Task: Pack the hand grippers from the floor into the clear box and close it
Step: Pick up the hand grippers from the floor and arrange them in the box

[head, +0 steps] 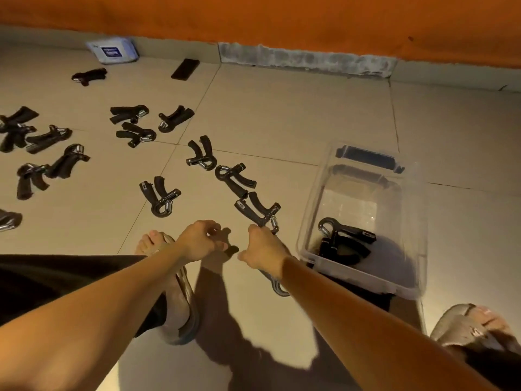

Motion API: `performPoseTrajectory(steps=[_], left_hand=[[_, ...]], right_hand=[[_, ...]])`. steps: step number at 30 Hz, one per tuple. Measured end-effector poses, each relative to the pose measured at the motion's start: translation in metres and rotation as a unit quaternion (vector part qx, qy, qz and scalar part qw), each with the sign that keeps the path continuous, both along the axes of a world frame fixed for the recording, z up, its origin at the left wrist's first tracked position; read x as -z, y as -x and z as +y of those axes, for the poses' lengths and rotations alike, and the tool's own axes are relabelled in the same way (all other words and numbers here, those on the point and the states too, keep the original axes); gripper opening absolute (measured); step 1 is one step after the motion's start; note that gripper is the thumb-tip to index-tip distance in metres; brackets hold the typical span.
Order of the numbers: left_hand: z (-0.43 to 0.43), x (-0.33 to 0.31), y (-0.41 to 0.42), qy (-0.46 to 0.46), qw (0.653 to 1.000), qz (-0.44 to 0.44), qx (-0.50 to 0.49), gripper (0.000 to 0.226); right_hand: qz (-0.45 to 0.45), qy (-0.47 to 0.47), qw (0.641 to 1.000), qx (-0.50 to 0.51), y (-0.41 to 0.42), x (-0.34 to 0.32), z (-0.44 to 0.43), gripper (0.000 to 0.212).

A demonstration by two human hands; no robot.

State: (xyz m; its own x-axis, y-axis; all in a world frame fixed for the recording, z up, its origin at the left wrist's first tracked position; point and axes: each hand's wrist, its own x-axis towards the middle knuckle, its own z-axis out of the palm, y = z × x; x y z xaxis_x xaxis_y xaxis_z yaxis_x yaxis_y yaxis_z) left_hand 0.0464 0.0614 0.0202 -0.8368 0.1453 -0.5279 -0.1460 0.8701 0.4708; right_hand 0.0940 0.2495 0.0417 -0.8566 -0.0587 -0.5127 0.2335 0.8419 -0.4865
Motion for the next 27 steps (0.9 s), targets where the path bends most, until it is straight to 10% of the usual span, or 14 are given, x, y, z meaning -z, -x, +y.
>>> performPoseTrajectory(steps=[9, 13, 19, 27], left_hand=[[0.002, 0.041, -0.043, -0.132, 0.981, -0.077, -0.123, 0.052], [-0.006, 0.046, -0.056, -0.138, 0.983, -0.083, -0.087, 0.073], [0.000, 0.027, -0.061, -0.248, 0.950, -0.143, -0.120, 0.046], [-0.010, -0.032, -0.031, -0.392, 0.879, -0.122, -0.244, 0.033]], right_hand=[[0.065, -0.213, 0.971, -0.082, -0.011, 0.086, 0.010, 0.059], [0.015, -0.124, 0.992, 0.014, 0.006, 0.078, 0.005, 0.059], [0.058, 0.078, 0.979, 0.178, 0.026, 0.046, -0.018, 0.059], [0.043, 0.366, 0.834, 0.409, 0.062, -0.019, -0.012, 0.062]])
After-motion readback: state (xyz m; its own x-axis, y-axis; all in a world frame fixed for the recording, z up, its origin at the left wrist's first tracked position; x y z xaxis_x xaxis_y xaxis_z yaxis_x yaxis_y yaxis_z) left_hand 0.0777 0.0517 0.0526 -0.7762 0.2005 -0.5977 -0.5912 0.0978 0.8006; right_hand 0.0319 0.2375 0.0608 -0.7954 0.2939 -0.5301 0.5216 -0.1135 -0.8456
